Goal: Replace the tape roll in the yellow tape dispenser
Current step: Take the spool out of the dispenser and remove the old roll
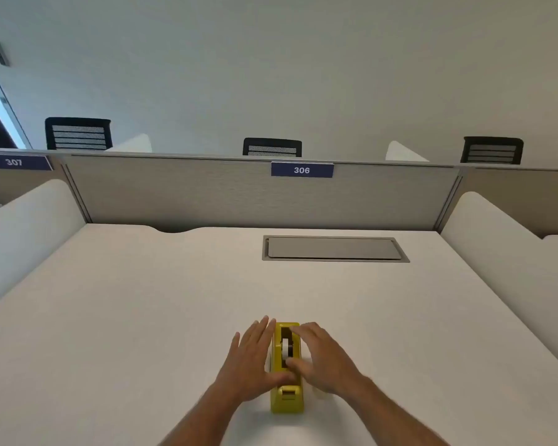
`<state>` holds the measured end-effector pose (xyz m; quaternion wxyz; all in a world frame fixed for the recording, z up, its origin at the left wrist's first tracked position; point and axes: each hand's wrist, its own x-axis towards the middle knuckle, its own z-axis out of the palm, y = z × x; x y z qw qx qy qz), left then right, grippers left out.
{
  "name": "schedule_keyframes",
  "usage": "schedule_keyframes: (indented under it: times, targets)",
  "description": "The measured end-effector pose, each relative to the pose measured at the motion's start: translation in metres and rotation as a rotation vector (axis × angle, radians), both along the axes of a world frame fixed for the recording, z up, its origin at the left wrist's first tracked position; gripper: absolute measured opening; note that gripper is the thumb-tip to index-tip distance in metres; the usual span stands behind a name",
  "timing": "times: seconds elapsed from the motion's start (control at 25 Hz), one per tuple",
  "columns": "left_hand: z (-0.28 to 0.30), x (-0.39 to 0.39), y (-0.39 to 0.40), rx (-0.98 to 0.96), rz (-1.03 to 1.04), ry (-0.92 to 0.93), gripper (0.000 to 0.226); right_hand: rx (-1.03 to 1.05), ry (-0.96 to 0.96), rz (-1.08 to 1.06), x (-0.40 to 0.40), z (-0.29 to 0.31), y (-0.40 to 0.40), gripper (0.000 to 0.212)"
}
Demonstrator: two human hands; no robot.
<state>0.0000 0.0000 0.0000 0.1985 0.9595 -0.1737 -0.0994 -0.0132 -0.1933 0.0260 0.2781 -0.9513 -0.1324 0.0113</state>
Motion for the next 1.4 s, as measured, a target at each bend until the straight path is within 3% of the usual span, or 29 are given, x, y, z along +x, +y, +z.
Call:
schedule_keyframes:
  times: [0.32, 0.76, 1.4]
  targets:
    - [-0.010, 0.001, -0.003, -0.050, 0.034, 0.037, 0.112, -0.095, 0.009, -0.028, 0.010, 0.000, 0.010, 0.063]
    - [-0.009, 0.004, -0.002, -0.076, 0.035, 0.030, 0.115, -0.038, 0.047, -0.005, 0.019, 0.003, 0.009, 0.042]
    - [-0.006, 0.006, -0.004, -0.181, 0.042, 0.017, 0.120, 0.015, -0.049, 0.030, 0.023, 0.000, 0.005, 0.038]
